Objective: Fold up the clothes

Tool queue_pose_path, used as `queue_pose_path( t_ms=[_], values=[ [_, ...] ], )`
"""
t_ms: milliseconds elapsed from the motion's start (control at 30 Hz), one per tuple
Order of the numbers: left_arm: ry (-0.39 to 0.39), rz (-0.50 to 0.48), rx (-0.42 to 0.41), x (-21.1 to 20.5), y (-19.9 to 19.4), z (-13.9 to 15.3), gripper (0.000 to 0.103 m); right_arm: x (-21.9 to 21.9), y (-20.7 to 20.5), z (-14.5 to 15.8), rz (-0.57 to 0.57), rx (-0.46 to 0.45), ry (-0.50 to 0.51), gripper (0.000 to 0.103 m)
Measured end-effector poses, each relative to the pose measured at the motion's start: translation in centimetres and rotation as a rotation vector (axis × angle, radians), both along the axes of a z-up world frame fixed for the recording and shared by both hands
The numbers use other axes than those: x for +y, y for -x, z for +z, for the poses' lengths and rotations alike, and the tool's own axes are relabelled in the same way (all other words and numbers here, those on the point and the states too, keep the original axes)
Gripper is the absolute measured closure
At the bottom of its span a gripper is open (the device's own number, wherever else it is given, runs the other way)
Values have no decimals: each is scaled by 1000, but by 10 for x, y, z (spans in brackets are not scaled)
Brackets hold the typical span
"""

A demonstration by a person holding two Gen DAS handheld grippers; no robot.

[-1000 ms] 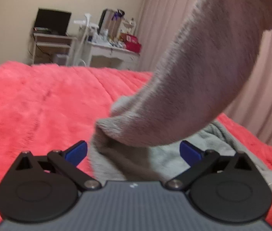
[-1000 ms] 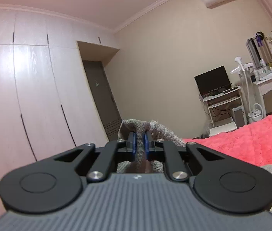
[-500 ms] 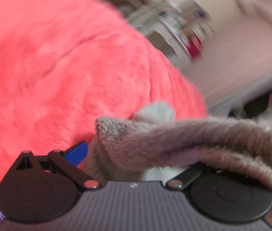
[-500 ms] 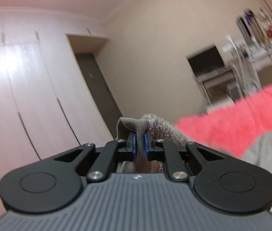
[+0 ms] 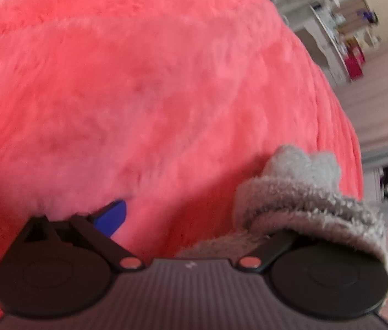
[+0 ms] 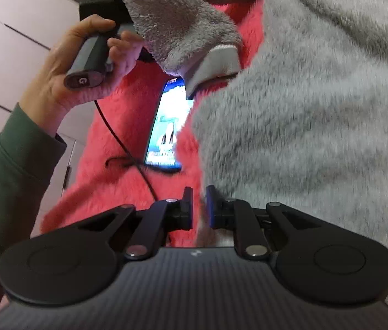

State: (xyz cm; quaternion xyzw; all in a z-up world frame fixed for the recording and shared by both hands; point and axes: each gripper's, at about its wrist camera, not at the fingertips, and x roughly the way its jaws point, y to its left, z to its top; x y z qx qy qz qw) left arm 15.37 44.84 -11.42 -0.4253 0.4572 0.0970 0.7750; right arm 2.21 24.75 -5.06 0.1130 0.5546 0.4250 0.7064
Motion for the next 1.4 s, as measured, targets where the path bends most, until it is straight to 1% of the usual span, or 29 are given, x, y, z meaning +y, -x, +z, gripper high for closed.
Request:
queue_pose_path(
  t_ms=[33, 67, 100, 133, 167, 200, 233, 267, 300, 333, 400, 500, 533, 567, 600, 633, 667, 733, 800, 900, 933, 1000, 1100, 1133, 1167, 1200, 1267, 1300, 1400],
  values=[
    [-2, -15, 2, -2, 2, 2, 1, 0, 4, 13, 12, -98, 14, 83],
    [-2, -23, 1, -5, 4, 2, 1, 0, 7, 26, 24, -196, 28, 75],
    [-1, -32, 1, -7, 5, 3, 1, 1, 11, 38, 39, -302, 45, 69],
    [-1, -40, 1, -10, 7, 3, 0, 5, 16, 47, 62, -416, 66, 51],
    [2, -32, 4, -10, 9, 6, 0, 8, 18, 51, 81, -500, 81, 34],
    [6, -24, 6, -11, 9, 6, 0, 17, 22, 55, 121, -669, 105, 28],
    [18, 1, 15, -6, 8, 5, 0, 25, 25, 58, 164, -824, 130, 25],
    [32, 22, 23, -1, 9, 4, 1, 33, 24, 52, 210, -915, 158, 25],
    [41, 34, 26, -1, 3, 1, 1, 42, 18, 44, 243, -955, 180, 25],
    [65, 58, 25, 2, 4, 1, 1, 50, 10, 36, 266, -970, 193, 25],
    [84, 66, -4, -4, 4, 6, 1, 68, -18, 22, 236, -846, 156, 25],
    [64, 43, -19, -6, 1, 8, 1, 89, -65, -1, 115, -664, 153, 25],
    [51, 27, -18, -6, 0, 9, 1, 92, -76, -9, 93, -605, 136, 26],
    [33, 10, -11, -6, -1, 11, 1, 92, -86, -12, 100, -531, 81, 49],
    [9, -1, 1, -4, -2, 12, 1, 90, -94, -14, 108, -458, 25, 63],
    [-4, -5, 8, -3, -1, 14, 1, 83, -96, -10, 123, -398, -32, 81],
    [-17, -9, 16, -1, 1, 16, 2, 76, -93, -2, 140, -376, -71, 82],
    [-81, -21, 30, 7, 8, 29, 2, 60, -78, 20, 171, -390, -105, 84],
    [-186, -68, 24, 5, 16, 48, 2, 35, -58, 48, 182, -414, -137, 84],
    [-342, -153, 23, -6, 32, 72, 0, -3, -31, 89, 193, -504, -156, 84],
    [-415, -198, 22, -16, 39, 81, 0, -13, -26, 101, 185, -537, -160, 84],
    [-481, -252, 13, -34, 49, 91, 0, -26, -20, 123, 158, -607, -165, 84],
    [-520, -319, 4, -52, 59, 97, 0, -47, -20, 160, 99, -715, -184, 84],
    [-555, -369, 15, -60, 62, 97, 0, -53, -21, 170, 79, -744, -182, 84],
    [-589, -418, 27, -68, 65, 97, 0, -58, -24, 176, 65, -750, -188, 84],
    [-592, -459, 38, -73, 66, 95, 0, -62, -27, 182, 50, -756, -195, 84],
    [-590, -532, 59, -81, 69, 90, 0, -64, -32, 187, 33, -749, -215, 84],
    [-585, -547, 67, -82, 71, 88, 0, -63, -34, 187, 26, -738, -232, 84],
    [-551, -609, 85, -84, 80, 81, 0, -66, -40, 186, -19, -675, -342, 84]
  ],
)
